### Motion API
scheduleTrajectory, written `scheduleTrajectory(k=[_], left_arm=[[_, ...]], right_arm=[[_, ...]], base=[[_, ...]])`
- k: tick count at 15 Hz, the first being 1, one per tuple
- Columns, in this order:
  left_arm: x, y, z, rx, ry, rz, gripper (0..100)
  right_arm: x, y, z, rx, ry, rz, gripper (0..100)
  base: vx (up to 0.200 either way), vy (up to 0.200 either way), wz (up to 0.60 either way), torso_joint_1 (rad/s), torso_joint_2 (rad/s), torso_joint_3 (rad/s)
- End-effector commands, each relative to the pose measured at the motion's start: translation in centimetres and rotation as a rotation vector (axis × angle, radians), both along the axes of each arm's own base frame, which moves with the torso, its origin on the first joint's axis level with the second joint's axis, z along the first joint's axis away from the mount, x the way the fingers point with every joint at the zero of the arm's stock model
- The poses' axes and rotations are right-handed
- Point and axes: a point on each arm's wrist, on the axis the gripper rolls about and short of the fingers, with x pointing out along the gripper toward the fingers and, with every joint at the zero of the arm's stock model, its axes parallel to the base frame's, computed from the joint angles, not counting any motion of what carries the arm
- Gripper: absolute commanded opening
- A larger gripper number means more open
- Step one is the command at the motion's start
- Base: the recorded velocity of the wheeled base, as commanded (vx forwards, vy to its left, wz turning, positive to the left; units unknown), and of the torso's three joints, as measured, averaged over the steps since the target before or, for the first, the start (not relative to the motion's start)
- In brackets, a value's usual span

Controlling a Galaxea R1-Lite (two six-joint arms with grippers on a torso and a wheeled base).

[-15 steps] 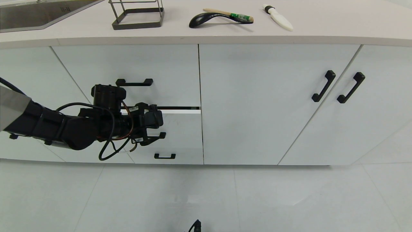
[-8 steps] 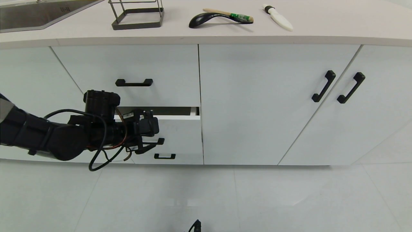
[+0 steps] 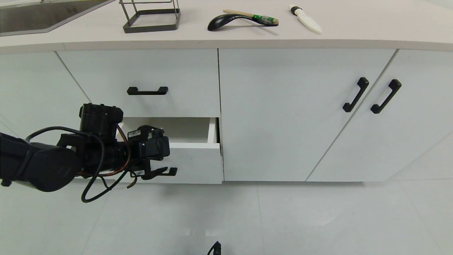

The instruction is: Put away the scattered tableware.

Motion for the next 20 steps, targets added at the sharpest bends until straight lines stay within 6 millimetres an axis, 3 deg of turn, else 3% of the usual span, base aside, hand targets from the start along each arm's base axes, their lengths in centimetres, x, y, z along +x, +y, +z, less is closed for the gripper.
scheduleTrajectory(k=[1,12,15,17,20], left_arm=[[-1.0,-0.4,-1.1,0.007,0.048,-0.020,100],[-10.9,1.2,-2.3,-0.005,0.126,-0.041,100],[-11.9,0.5,-1.6,-0.055,0.120,-0.059,100],[-14.0,-0.6,-1.2,-0.114,0.156,-0.121,100],[-17.7,-2.9,1.2,-0.432,0.291,-0.180,100]], right_arm=[[0.0,0.0,0.0,-0.001,0.001,0.001,0],[0.0,0.0,0.0,-0.001,0.001,0.001,0],[0.0,0.0,0.0,-0.001,0.001,0.001,0],[0.0,0.0,0.0,-0.001,0.001,0.001,0],[0.0,0.0,0.0,-0.001,0.001,0.001,0]], base=[[0.000,0.000,0.00,0.000,0.00,0.000],[0.000,0.000,0.00,0.000,0.00,0.000],[0.000,0.000,0.00,0.000,0.00,0.000],[0.000,0.000,0.00,0.000,0.00,0.000],[0.000,0.000,0.00,0.000,0.00,0.000]])
